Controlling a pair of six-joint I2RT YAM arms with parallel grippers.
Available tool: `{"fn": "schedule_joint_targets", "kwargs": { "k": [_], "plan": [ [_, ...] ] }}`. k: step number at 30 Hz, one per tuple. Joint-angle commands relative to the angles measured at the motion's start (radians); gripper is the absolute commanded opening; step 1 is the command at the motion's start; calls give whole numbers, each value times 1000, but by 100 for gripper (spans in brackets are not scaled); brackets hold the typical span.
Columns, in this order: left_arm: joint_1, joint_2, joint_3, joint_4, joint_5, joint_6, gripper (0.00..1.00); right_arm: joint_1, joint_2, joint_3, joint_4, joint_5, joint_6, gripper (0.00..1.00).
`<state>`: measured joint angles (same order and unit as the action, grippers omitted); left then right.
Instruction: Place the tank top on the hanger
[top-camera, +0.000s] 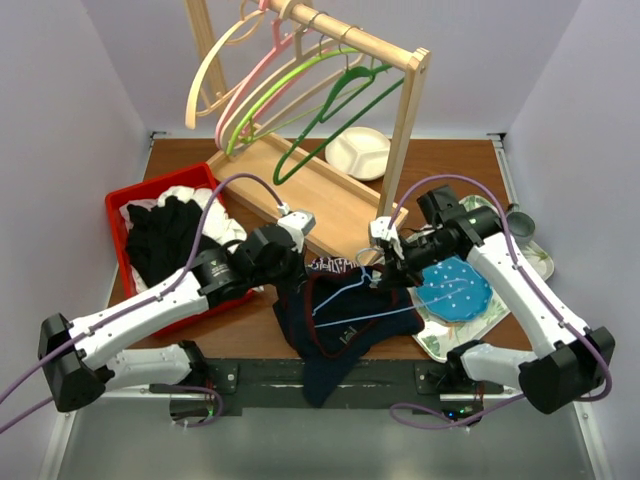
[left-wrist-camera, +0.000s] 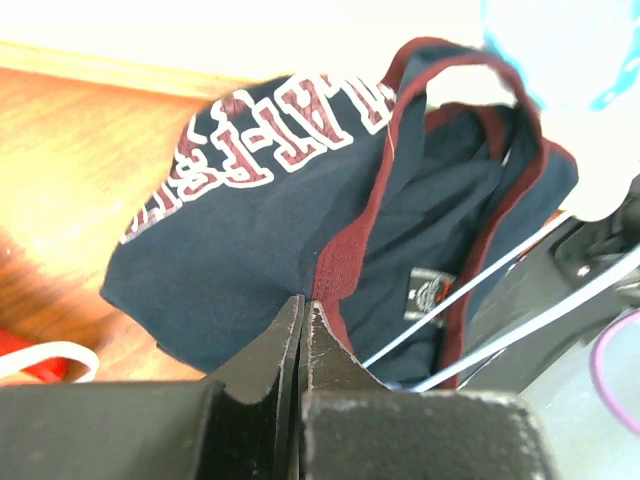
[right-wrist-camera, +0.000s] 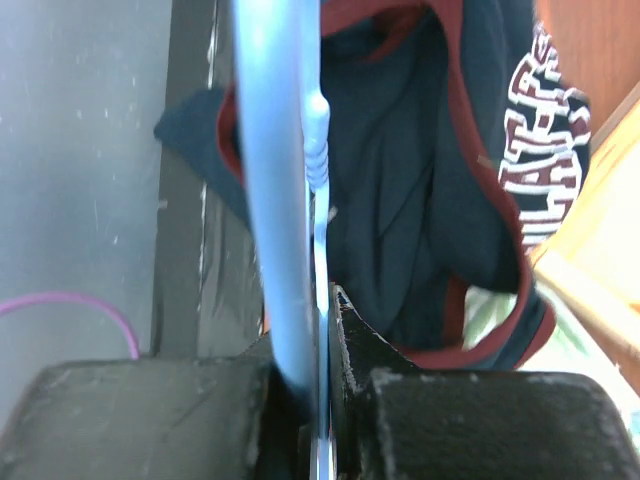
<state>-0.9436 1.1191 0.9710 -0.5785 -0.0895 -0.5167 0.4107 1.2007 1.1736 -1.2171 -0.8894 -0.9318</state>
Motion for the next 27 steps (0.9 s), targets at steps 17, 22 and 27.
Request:
{"fn": "schedule_joint_targets", "kwargs": {
  "k": [17, 22, 27],
  "plan": [
    [72, -97, 107, 106, 34, -75, 0, 5, -6, -215, 650, -239, 511, 0],
    [72, -117, 120, 92, 126, 65, 30, 2, -7, -183, 607, -283, 453, 0],
    [72, -201, 164, -16, 278, 381, 78, -4, 6, -77, 336, -289, 211, 0]
  ]
}}
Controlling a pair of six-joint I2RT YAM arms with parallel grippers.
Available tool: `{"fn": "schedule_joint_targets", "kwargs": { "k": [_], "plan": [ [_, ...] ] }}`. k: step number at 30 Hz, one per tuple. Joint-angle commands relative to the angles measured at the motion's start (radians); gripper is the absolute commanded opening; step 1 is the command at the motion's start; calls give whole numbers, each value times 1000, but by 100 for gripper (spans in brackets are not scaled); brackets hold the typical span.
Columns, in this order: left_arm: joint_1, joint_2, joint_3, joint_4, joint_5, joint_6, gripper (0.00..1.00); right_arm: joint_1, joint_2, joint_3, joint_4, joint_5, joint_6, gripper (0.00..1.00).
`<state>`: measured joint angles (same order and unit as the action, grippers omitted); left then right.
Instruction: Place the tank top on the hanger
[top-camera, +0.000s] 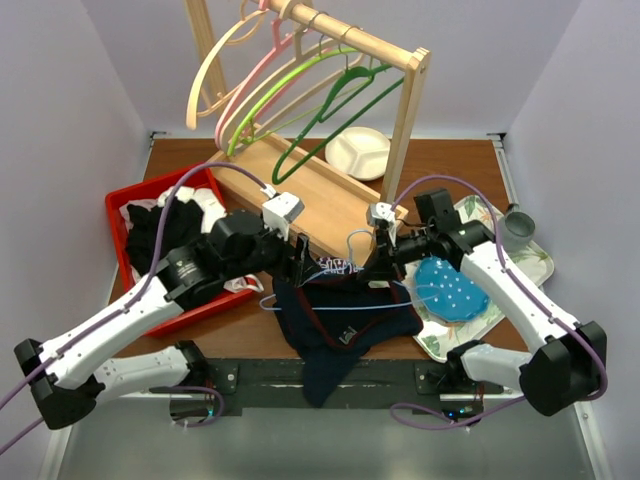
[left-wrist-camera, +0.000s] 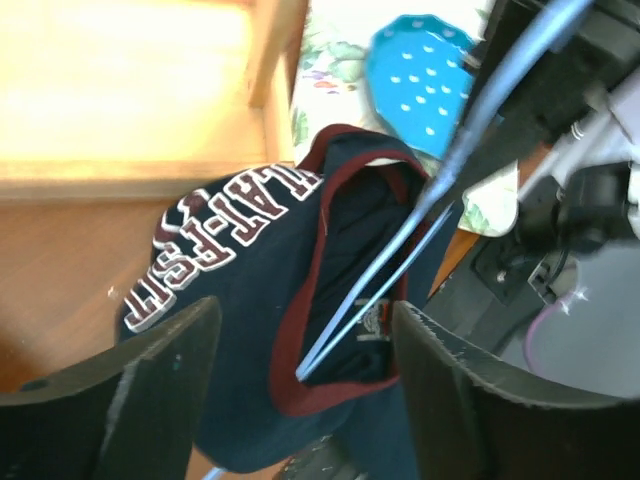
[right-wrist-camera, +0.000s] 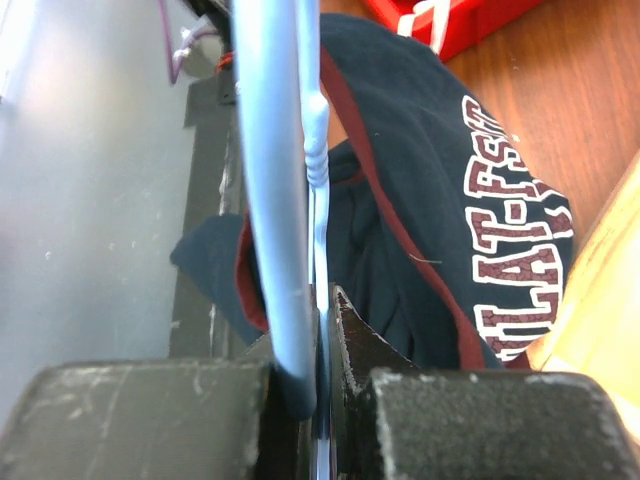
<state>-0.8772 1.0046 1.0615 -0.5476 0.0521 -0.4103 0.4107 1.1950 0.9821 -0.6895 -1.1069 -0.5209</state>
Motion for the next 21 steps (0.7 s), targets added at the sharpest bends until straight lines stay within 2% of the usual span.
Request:
{"fn": "schedule_joint_targets", "kwargs": {
  "k": [1, 2, 4, 7, 11, 14, 17, 21],
  "plan": [
    [6, -102, 72, -57, 156, 350, 81, -4, 38, 160, -258, -71, -337, 0],
    [6, -116, 68, -61, 210, 385, 84, -4, 50, 179, -354, -70, -387, 0],
    [6, -159, 42, -55, 296, 488, 86, -4, 89, 216, -419, -76, -488, 0],
    [6, -184, -9, -11, 393, 539, 87, -4, 115, 234, -493, -97, -568, 0],
    [6, -144, -54, 55, 540, 527, 87, -4, 136, 262, -551, -102, -616, 0],
    [6, -48, -70, 112, 613, 505, 85, -3, 149, 280, -576, -111, -642, 0],
    [6, 15, -63, 129, 640, 496, 79, -3, 155, 288, -584, -119, -651, 0],
    [6, 110, -43, 126, 614, 473, 63, -3, 146, 277, -581, -123, -654, 0]
  ]
}}
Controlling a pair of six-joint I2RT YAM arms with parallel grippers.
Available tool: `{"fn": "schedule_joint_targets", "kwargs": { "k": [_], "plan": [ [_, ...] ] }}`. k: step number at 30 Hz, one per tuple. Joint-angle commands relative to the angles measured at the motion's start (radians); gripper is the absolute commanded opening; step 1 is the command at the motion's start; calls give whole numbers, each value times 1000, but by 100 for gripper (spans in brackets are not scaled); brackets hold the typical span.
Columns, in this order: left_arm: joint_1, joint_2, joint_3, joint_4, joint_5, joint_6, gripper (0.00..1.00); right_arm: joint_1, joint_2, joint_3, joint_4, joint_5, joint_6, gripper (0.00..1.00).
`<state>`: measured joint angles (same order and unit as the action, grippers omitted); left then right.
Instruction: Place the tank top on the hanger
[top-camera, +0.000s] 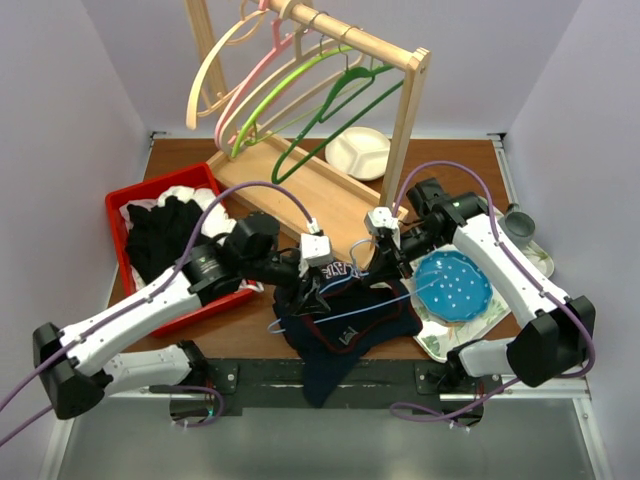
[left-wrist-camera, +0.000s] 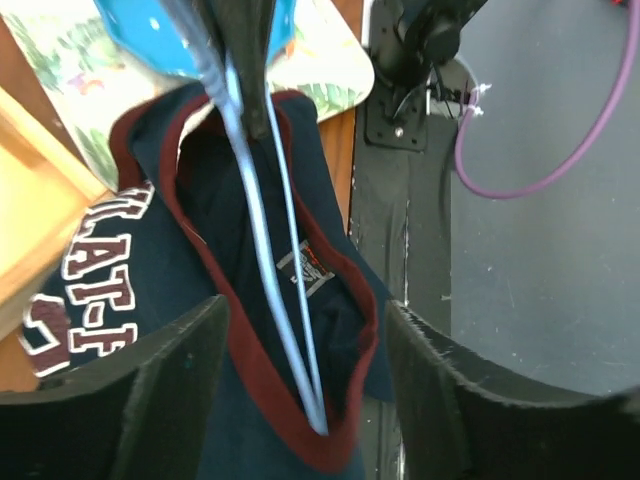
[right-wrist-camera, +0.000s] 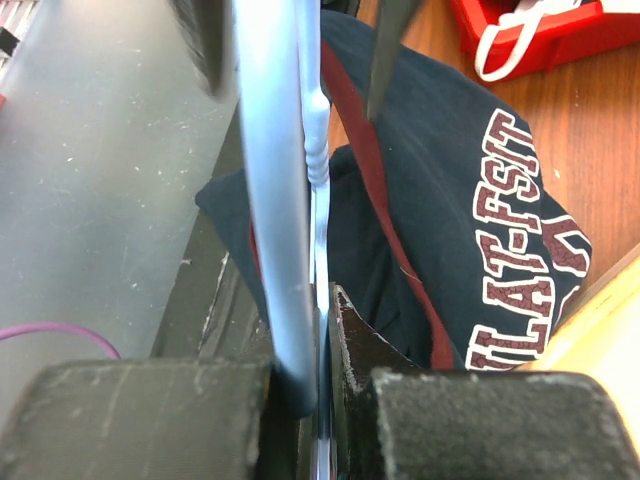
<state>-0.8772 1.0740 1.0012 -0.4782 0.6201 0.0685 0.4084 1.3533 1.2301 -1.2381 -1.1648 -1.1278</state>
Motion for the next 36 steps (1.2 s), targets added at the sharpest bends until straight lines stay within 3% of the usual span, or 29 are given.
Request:
{"fn": "schedule_joint_targets", "kwargs": {
  "k": [1, 2, 5, 6, 9, 11, 12, 14, 15, 19, 21, 25, 31, 34, 36],
  "plan": [
    [6, 53, 17, 56, 44, -21, 60, 0, -14, 25, -31, -65, -49, 0],
    [6, 76, 17, 56, 43, -27, 56, 0, -16, 22, -24, -67, -46, 0],
    [6, 104, 17, 52, 53, -42, 25, 0, -19, 11, -11, -68, -35, 0],
    [6, 107, 16, 49, 56, -45, 0, 0, -22, 6, -6, -70, -24, 0],
    [6, 89, -6, 47, 38, -85, 0, -2, -29, -6, 23, -70, 2, 0],
    [6, 42, -29, 44, -35, -133, 0, -2, -49, -24, 116, -49, 116, 4],
    [6, 20, -54, 35, -61, -147, 0, -3, -60, -30, 155, -35, 167, 20],
    [6, -49, -87, 33, -115, -191, 0, -25, -95, -46, 240, 19, 299, 36],
    [7, -72, -117, 33, -131, -208, 0, -42, -108, -52, 267, 33, 372, 50],
    [7, -164, -174, 24, -186, -292, 0, -163, -180, -53, 354, 112, 520, 65],
    [9, -193, -190, 15, -217, -312, 0, -233, -227, -50, 373, 174, 586, 69],
    [9, -210, -191, 10, -246, -343, 0, -263, -304, -75, 356, 324, 611, 70],
    [9, -224, -181, 39, -313, -392, 0, -261, -379, -182, 109, 335, 260, 70],
    [9, -221, -176, 65, -330, -421, 0, -252, -399, -271, 101, 333, 181, 69],
    [9, -218, -173, 81, -338, -432, 0, -201, -399, -287, 162, 376, 236, 70]
  ]
}}
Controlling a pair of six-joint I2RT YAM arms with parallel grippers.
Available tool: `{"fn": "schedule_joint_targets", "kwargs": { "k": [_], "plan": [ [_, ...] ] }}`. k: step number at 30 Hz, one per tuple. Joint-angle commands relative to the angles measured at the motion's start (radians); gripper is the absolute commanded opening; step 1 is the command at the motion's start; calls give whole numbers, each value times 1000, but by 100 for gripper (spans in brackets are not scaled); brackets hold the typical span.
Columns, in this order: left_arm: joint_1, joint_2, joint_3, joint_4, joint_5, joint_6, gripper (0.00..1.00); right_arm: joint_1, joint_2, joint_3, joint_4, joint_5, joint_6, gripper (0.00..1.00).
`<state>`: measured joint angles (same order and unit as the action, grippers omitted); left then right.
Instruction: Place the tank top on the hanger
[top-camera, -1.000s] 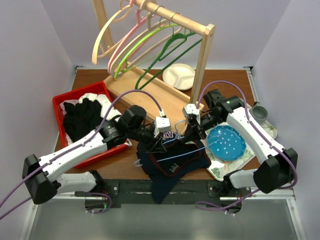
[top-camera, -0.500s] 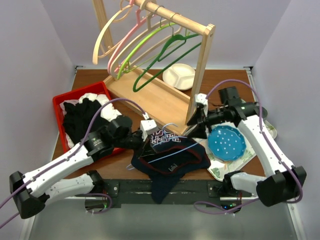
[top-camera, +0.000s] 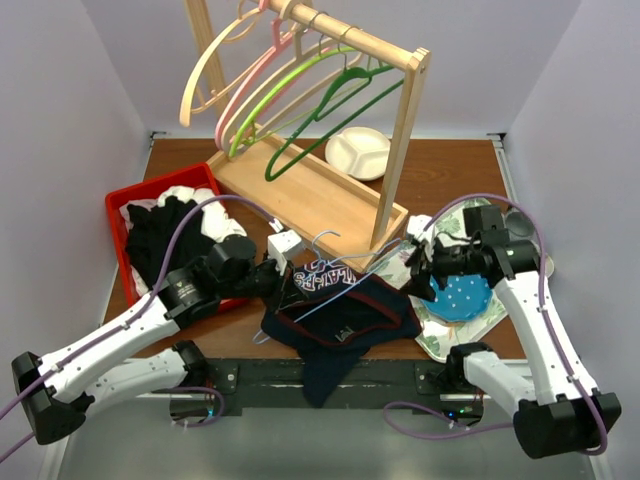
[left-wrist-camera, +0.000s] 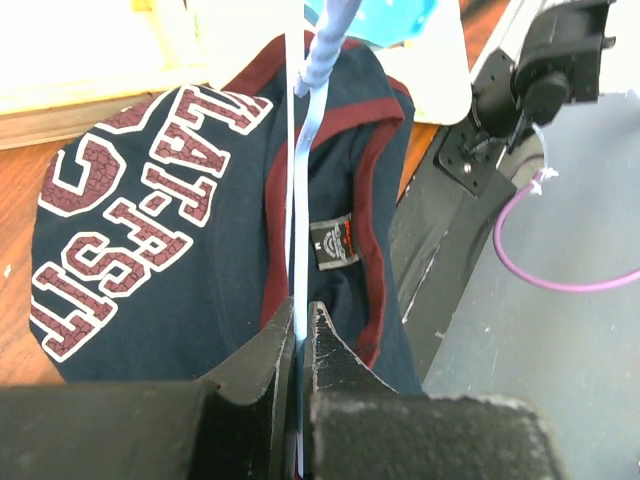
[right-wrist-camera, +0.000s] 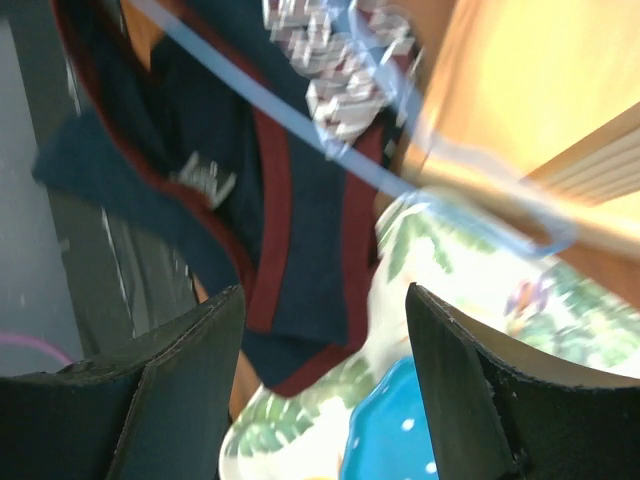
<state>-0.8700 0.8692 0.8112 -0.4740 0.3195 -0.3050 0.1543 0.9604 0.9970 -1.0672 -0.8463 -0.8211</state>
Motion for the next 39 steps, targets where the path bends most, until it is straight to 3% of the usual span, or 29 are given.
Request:
{"fn": "schedule_joint_targets", "kwargs": {
  "k": [1, 6, 12, 23, 24, 25, 29, 37, 39],
  "plan": [
    [2, -15, 19, 83, -37, -71, 0, 82, -2, -63, 12, 93, -55, 70],
    [2, -33, 3, 118, -59, -109, 0, 338, 20, -135, 242, 292, 120, 70],
    [2, -61, -23, 126, -154, -187, 0, 456, 55, -213, 420, 442, 227, 71],
    [2, -52, -38, 166, -181, -253, 0, 597, 95, -264, 530, 631, 275, 69],
    [2, -52, -35, 166, -181, -253, 0, 599, 93, -264, 533, 650, 275, 66],
    [2, -50, -33, 164, -180, -252, 0, 600, 87, -262, 535, 691, 275, 55],
    [2, -61, -26, 141, -180, -232, 0, 593, 55, -262, 538, 802, 304, 27],
    [5, -117, -67, 161, -119, -178, 0, 369, -46, -242, 561, 858, 395, 1],
    [5, -121, -67, 160, -93, -143, 0, 343, -58, -233, 569, 880, 415, 0]
  ]
}}
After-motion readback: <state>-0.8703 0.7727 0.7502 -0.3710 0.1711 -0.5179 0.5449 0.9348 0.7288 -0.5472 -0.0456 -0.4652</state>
